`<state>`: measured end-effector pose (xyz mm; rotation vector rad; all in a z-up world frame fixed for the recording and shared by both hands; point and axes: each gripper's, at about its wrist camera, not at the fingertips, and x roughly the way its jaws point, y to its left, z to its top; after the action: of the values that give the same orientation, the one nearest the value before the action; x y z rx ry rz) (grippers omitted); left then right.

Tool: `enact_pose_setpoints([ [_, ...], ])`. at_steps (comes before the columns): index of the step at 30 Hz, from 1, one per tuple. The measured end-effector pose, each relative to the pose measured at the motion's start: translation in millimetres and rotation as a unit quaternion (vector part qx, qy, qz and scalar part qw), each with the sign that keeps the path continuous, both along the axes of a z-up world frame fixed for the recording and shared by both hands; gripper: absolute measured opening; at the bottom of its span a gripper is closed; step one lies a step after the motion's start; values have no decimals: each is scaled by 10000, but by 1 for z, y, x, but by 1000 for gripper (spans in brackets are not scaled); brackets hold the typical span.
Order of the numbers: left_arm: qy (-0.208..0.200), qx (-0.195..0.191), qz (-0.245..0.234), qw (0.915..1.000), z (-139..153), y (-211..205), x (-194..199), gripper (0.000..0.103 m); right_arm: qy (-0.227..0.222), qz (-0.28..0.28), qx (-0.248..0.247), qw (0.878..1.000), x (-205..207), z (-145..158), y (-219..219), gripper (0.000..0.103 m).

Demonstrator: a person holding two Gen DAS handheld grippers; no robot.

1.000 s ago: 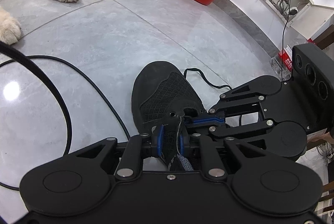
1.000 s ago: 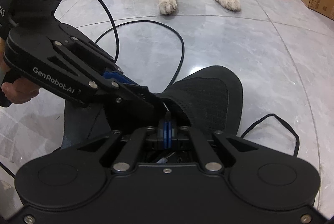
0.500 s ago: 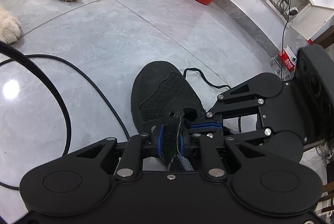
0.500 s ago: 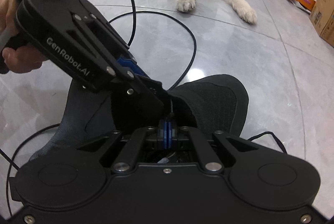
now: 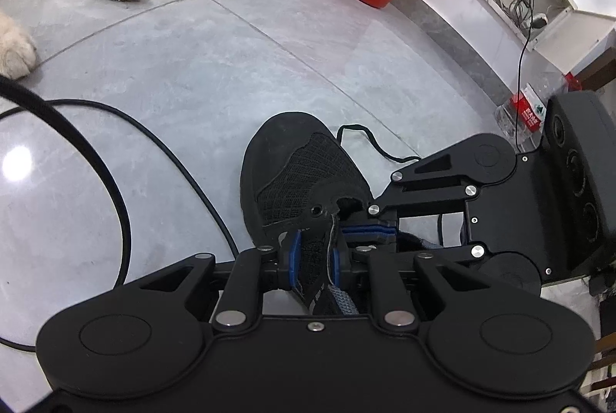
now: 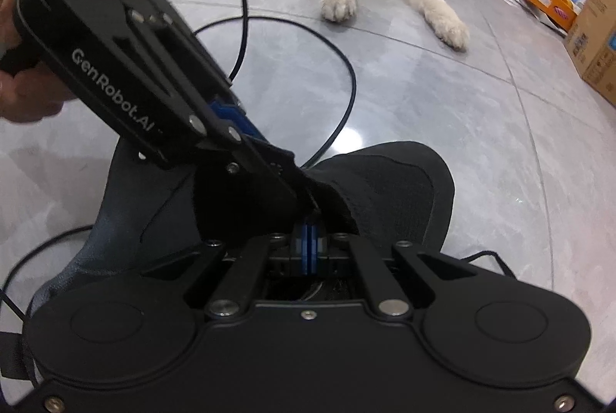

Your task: Lace up shoes with both hands

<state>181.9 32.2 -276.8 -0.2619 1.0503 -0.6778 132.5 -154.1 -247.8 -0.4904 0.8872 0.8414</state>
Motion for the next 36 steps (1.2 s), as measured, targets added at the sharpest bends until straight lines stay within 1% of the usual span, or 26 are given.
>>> enact_pose_setpoints([
  [10, 136, -173, 116, 9997, -3, 3, 1, 18, 44, -265, 330, 9991, -2, 4, -15, 2],
  [20, 230, -269, 182, 9992, -5, 5, 3, 18, 50, -320, 492, 9983, -3, 8, -25, 2],
  [22, 236, -276, 188, 9992, -5, 5, 3, 18, 73, -291, 455, 9985, -3, 7, -23, 2],
  [26, 240, -284, 199, 9991, -5, 6, 4, 18, 109, -174, 208, 9996, 0, 3, -10, 3],
  [32, 230, -255, 212, 9992, -5, 5, 3, 18, 190, -104, 206, 9996, 2, 1, -8, 3],
  [36, 213, -207, 181, 9994, -4, 3, 3, 18, 225, 49, 108, 9997, 4, 1, -4, 3],
])
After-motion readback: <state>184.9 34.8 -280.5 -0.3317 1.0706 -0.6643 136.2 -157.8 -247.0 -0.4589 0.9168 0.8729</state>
